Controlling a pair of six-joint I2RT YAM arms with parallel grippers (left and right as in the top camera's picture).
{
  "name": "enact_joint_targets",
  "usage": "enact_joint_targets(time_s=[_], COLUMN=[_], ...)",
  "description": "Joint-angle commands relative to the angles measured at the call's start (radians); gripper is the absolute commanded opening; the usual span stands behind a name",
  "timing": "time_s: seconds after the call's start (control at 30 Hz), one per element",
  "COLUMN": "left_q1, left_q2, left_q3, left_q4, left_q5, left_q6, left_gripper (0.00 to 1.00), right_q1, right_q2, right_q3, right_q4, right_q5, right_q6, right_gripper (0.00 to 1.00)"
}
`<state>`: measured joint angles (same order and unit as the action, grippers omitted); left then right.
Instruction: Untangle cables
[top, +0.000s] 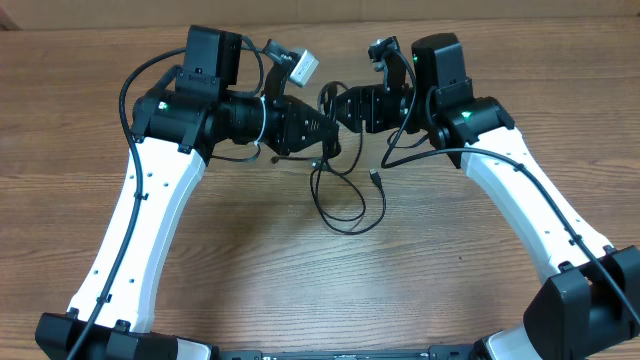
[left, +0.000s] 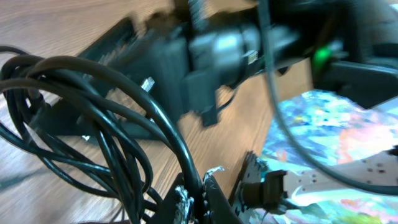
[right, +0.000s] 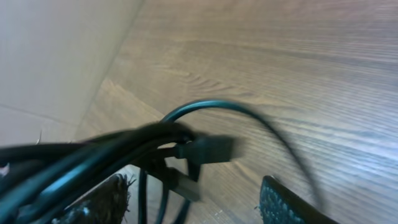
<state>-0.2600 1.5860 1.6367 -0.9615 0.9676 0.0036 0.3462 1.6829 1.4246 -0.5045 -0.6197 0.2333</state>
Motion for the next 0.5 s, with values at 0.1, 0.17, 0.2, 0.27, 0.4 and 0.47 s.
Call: enact_joint_targets(time_s=[0.1, 0.17, 0.2, 0.27, 0.4, 0.47], left_q1=[-0.002, -0.001, -0.001, 0.001, 0.014, 0.033], left_q2=[-0.016, -0.016, -0.016, -0.016, -0.016, -0.016], left_q3=[0.010, 0.010, 0.010, 0.010, 0.010, 0.010], left_q4=[0.070, 0.076, 0.076, 0.059, -0.042, -0.103], left_q5=[0.156, 0.140, 0.119, 0.017, -0.391, -0.630], left_q6=[0.045, 0.045, 0.044, 0.040, 0.002, -0.061], left_gripper=[0.04, 0.04, 0.04, 0.04, 0.04, 0.04], right_q1=[0.040, 0.040, 0.040, 0.039, 0.019, 0.001], right_q2=[-0.020, -0.020, -0.019, -0.019, -0.019, -0.019], right_q3=[0.008, 0.001, 0.001, 0.001, 0.001, 0.002], right_q4=[-0.037, -0.059, -0.082, -0.134, -0.232, -0.272], right_q5=[0.055, 0.092, 0.135, 0.267, 0.518, 0.605], right_q6=[0.003, 0.004, 0.015, 0.078, 0.138, 0.138], right_gripper=[0.50, 0.23, 0.15, 0.11, 0.11, 0.11])
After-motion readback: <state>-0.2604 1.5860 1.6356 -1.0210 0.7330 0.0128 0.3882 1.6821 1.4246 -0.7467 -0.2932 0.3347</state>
